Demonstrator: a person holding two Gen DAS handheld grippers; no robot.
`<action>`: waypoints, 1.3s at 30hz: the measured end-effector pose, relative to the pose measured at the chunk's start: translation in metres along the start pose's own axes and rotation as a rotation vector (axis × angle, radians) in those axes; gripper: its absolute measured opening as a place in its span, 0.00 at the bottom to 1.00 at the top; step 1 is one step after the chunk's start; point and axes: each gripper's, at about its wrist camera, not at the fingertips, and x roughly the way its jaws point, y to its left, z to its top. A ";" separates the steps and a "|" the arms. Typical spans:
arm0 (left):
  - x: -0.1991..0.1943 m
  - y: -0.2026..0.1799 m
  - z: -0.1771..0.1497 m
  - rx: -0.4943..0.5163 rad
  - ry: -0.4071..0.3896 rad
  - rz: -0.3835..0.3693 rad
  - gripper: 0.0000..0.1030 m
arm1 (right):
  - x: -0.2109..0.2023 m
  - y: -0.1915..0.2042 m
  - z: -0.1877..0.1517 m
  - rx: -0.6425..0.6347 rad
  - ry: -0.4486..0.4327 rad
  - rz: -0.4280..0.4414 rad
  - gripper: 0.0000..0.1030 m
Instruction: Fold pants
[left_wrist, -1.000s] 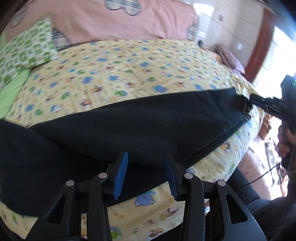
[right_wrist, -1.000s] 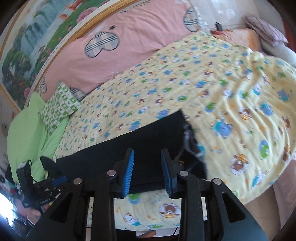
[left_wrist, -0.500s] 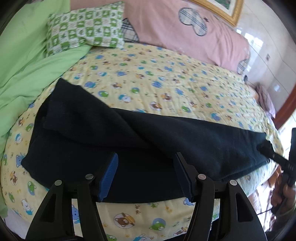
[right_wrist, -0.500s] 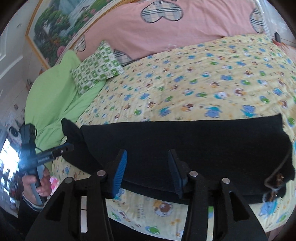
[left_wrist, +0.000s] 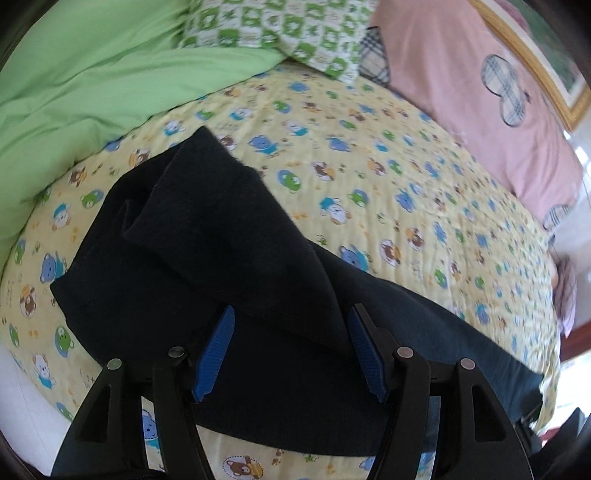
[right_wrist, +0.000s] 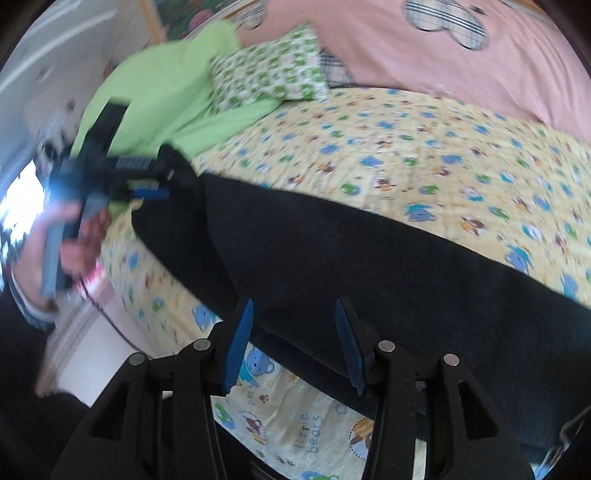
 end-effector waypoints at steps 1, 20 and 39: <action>0.003 0.001 0.002 -0.015 0.002 0.006 0.63 | 0.003 0.004 -0.001 -0.044 0.012 -0.002 0.46; -0.004 0.032 -0.002 -0.016 -0.051 -0.132 0.05 | 0.038 0.011 -0.004 -0.300 0.079 -0.087 0.15; -0.031 0.120 -0.020 -0.005 -0.174 -0.294 0.05 | 0.016 -0.004 -0.007 -0.149 0.051 0.089 0.07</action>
